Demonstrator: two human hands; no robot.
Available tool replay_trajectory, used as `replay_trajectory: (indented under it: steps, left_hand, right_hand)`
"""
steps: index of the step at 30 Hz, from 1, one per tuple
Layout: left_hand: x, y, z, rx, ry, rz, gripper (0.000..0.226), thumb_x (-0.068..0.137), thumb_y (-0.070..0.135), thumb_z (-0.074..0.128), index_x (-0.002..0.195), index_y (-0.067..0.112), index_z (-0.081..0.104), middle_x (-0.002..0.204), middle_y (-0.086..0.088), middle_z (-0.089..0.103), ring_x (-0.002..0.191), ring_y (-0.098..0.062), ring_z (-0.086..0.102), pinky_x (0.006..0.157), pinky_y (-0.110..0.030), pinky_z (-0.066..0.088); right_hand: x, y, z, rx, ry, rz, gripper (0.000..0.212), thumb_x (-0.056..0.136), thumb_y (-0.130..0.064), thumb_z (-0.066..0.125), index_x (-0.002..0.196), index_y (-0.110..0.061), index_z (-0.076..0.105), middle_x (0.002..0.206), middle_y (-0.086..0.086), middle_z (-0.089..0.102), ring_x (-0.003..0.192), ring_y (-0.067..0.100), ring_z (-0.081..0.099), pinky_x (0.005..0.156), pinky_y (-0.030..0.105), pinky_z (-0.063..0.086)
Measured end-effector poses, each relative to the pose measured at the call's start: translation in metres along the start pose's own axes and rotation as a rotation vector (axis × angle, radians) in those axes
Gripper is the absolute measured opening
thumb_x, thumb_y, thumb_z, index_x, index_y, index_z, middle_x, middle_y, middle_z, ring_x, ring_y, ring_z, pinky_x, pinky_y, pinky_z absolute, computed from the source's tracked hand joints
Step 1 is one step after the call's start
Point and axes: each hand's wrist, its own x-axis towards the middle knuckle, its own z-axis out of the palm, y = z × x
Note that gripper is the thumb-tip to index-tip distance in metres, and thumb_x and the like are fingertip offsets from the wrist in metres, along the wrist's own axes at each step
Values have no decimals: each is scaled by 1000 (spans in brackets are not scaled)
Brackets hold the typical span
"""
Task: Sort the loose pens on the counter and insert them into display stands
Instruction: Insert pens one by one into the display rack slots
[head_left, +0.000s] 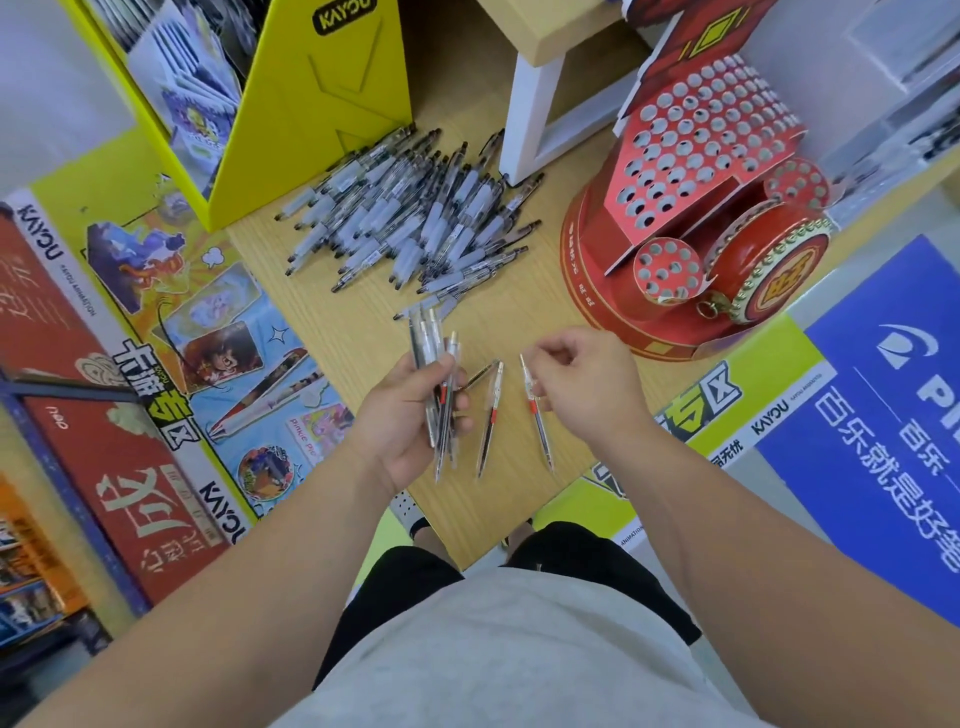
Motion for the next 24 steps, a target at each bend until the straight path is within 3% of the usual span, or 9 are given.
replay_trajectory:
  steps: [4,7,9,13,18,24]
  left_hand:
    - [2,5,-22,15,66,14,9,99,13,59,102,21,57,81,-3,61,58,-16,55,51,-30,49]
    - [0,9,-35,66,71,12,11,99,10,60,99,20,56,80,-3,60,58,-17,55,52,-31,50]
    - [-1,10,-44,152,112,22,12,98,9,61,99,19,56,80,-4,61,59,-18,56,53,-32,52]
    - [3,12,-52,312,184,55,18,96,4,63,104,17,54,80,-6,58,58,-19,56,57,-35,52]
    - [8,24,-53,358,104,2,18,94,1,65,97,15,53,70,-3,52,54,-18,51,49,-32,48]
    - [9,30,-67,319,88,-62,15,93,3,66,102,14,60,68,-3,55,54,-17,53,47,-29,48]
  right_hand:
    - [2,38,12,-356,-58,123,49,84,-47,73,85,2,71,83,17,71,83,34,67,73,43,55]
    - [-5,40,27,-433,-90,154,66,75,-64,73,79,1,71,71,14,68,73,31,66,59,38,48]
    - [-7,37,39,-429,-80,175,63,71,-66,76,76,-4,68,67,9,66,68,26,64,56,38,46]
    - [-3,33,63,-488,-44,175,52,70,-58,79,59,-16,50,53,-2,50,49,18,49,44,29,27]
    - [5,36,76,-506,-24,202,26,71,-36,74,66,-14,62,62,4,57,56,22,55,44,27,26]
    - [-4,42,76,-516,7,247,27,74,-32,74,64,-12,59,57,3,52,50,18,48,43,27,25]
